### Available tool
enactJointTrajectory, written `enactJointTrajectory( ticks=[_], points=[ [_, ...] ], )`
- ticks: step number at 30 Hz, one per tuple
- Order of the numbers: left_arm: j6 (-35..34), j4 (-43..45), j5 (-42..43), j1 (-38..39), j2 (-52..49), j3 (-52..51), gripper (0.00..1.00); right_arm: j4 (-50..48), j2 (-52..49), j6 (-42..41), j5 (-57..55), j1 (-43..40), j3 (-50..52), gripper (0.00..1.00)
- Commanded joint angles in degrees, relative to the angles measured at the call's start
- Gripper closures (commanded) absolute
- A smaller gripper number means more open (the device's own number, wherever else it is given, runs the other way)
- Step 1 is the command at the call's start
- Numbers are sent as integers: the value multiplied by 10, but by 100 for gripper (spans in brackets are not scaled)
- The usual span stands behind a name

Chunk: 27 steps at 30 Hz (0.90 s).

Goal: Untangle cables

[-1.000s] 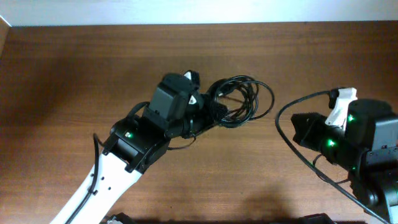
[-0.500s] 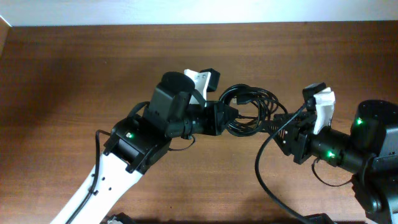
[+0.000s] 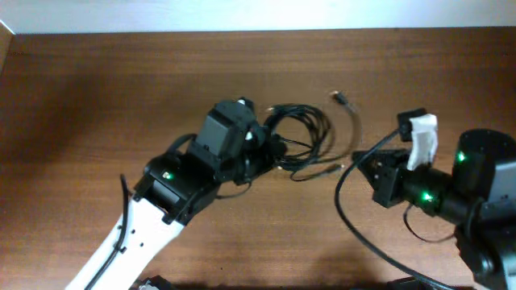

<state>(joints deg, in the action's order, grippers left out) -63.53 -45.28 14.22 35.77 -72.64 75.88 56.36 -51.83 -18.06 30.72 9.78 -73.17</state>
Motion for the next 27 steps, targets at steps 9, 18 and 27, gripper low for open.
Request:
enactJointTrajectory(
  ticks=[9, 18, 27],
  points=[
    [244, 54, 113, -33, 2, 2, 100, 32, 31, 48, -13, -4, -8, 88],
    [293, 104, 230, 7, 2, 2, 100, 19, -33, 48, 5, -4, -8, 84],
    [217, 217, 451, -53, 11, 2, 100, 95, -96, 59, -101, -4, -1, 91]
  ],
)
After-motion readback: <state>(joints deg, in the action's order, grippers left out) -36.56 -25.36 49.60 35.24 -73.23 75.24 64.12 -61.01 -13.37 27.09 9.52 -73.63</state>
